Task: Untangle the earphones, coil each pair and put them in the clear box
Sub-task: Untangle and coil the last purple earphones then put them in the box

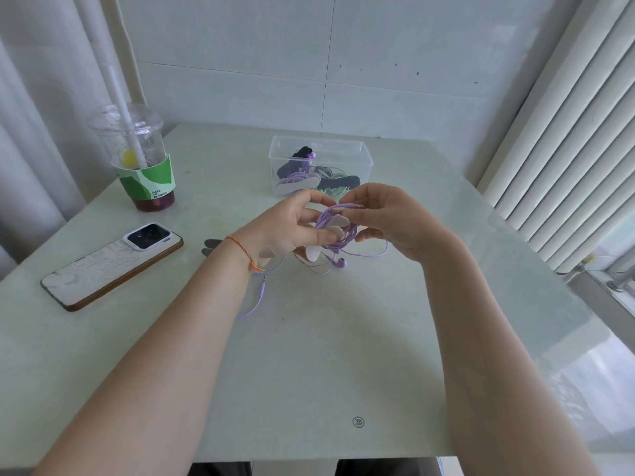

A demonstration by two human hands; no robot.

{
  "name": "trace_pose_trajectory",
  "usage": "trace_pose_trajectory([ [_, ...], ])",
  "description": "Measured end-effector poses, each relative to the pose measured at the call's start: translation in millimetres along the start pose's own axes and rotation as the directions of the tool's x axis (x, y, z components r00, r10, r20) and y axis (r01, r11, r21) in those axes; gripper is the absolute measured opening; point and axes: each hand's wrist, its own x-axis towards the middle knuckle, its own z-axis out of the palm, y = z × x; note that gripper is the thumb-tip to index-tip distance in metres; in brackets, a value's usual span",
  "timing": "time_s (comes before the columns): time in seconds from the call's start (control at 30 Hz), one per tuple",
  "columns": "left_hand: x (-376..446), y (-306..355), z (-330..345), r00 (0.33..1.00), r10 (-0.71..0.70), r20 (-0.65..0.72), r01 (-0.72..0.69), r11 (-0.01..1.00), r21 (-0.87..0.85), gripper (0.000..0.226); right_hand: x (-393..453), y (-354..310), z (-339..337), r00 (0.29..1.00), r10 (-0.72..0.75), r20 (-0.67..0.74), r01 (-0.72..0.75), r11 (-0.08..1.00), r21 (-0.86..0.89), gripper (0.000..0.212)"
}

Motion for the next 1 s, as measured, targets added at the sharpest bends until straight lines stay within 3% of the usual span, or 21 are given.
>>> trace_pose_trajectory([
  [0.43, 0.8, -2.5, 3.4, 0.997, 0.008, 0.082, -0.013, 0.998, 0.058, 0.054, 0.0, 2.8, -0.6, 0.998, -0.032, 0.045, 0.037, 0.993, -0.112, 0.010],
  [0.73, 3.2, -3.3, 6.2, 0.999, 0.026, 0.043, -0.030, 0.995, 0.092, 0.051, 2.6, 4.7, 1.1, 0.997, -0.062, 0.051, 0.072, 0.975, -0.212, 0.016],
  [1.0, 4.4, -3.2, 6.4, 0.996, 0.045, -0.072, -0.034, 0.988, 0.151, 0.059, -1.1, 2.5, -0.9, 0.995, -0.074, 0.071, 0.084, 0.985, -0.151, 0.015],
])
